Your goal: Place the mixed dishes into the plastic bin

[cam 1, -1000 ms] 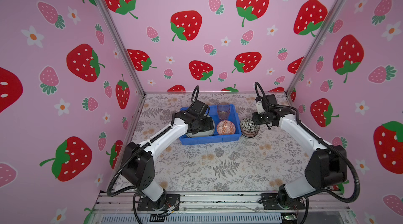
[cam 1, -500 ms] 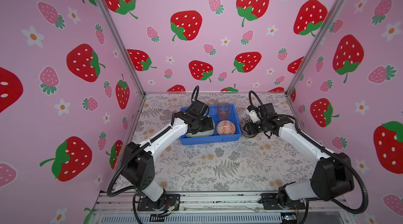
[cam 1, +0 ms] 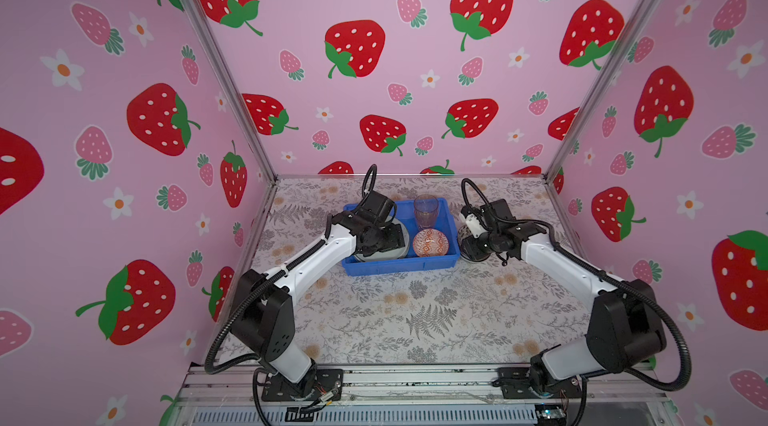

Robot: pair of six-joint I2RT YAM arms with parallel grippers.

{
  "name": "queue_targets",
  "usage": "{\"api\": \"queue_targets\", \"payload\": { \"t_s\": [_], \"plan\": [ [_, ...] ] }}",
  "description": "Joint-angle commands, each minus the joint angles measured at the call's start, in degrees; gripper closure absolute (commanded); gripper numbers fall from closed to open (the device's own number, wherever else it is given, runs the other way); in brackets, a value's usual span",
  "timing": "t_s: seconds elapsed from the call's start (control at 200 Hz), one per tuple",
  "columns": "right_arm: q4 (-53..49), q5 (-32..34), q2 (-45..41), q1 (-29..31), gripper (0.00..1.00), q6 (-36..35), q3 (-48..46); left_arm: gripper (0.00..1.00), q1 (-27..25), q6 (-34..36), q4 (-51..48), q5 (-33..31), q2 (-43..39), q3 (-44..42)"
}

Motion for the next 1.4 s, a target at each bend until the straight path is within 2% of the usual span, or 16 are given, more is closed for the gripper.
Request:
{"api": "queue_targets", "payload": {
  "t_s": [0.0, 0.14, 0.34, 0.455, 0.555, 0.655, 0.72, 0.85, 1.041, 1.396],
  "plan": [
    [1.0, 0.2, -0.7, 0.4, 0.48, -1.1, -0.1, 0.18, 0.3, 0.2, -1.3, -0.6, -2.1, -0.1],
    [1.0, -0.5, -2.9, 0.1, 0.47, 2.1, 1.6, 0.17, -0.3, -2.0, -2.1, 0.5, -2.0, 2.4],
    [-2.1, 1.4, -4.5, -2.6, 0.44, 8.7, 5.3, 0.12, -5.1, -8.6, -5.1, -1.2, 2.6, 10.6],
    [-4.0, 3.5, -5.8, -6.2, 0.37, 13.8, 5.8, 0.04, -8.9, -14.4, -5.7, -2.4, 6.7, 15.1],
    [-4.9, 4.6, -7.2, -9.4, 0.25, 17.4, 5.6, 0.00, -11.6, -19.8, -6.4, -2.6, 10.4, 18.7],
    [-5.4, 5.6, -8.8, -12.2, 0.11, 20.3, 5.0, 0.01, -14.1, -24.2, -7.4, -2.8, 14.4, 23.3],
    [-5.1, 5.2, -9.7, -13.8, 0.06, 21.2, 4.2, 0.01, -15.5, -27.3, -9.7, -3.2, 17.5, 28.0],
    [-4.0, 2.3, -11.6, -16.6, 0.06, 21.0, 2.1, 0.00, -17.2, -30.8, -16.5, -2.4, 25.3, 40.3],
    [-2.8, -1.5, -13.8, -20.2, 0.06, 20.1, -0.5, 0.05, -18.7, -35.1, -25.4, -0.5, 35.8, 56.6],
    [-1.1, -7.6, -15.8, -25.3, 0.06, 18.1, -4.1, 0.17, -20.2, -42.4, -19.3, 2.4, 41.3, 57.9]
  ]
}}
